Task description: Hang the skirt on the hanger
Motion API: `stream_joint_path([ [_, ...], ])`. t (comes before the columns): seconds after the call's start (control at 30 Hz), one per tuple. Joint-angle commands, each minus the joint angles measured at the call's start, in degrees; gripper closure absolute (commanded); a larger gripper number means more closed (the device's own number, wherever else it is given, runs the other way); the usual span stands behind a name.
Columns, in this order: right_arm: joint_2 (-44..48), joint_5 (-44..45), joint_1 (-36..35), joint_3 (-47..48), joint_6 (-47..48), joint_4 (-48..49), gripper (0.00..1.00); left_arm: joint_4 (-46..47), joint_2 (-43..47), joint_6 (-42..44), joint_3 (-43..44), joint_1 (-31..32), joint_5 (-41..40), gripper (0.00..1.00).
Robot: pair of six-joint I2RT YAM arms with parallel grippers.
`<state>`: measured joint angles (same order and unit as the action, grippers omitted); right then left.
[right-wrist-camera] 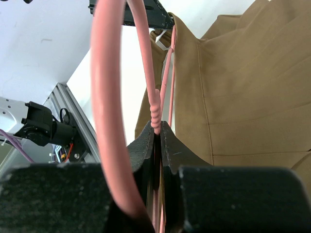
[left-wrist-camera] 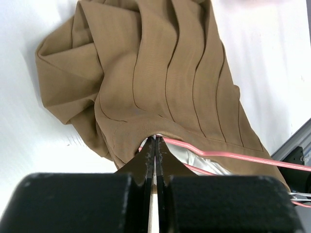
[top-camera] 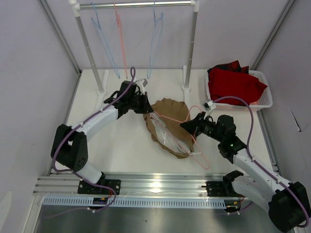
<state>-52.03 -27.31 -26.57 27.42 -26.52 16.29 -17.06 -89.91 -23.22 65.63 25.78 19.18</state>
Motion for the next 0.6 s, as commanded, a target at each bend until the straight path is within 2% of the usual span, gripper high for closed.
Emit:
stream_joint_path([
  [0.0,2.37,-2.22,0.02,4.13,-0.64,1.64,1.00,-1.13,3.25,2.30,3.63,0.59,-1.78,0.98],
  [0.57,6.32,-1.69,0.02,12.74,2.70,-7.67,1.00,-8.60,5.80,6.43,13.82,2.70,-4.41,1.00],
])
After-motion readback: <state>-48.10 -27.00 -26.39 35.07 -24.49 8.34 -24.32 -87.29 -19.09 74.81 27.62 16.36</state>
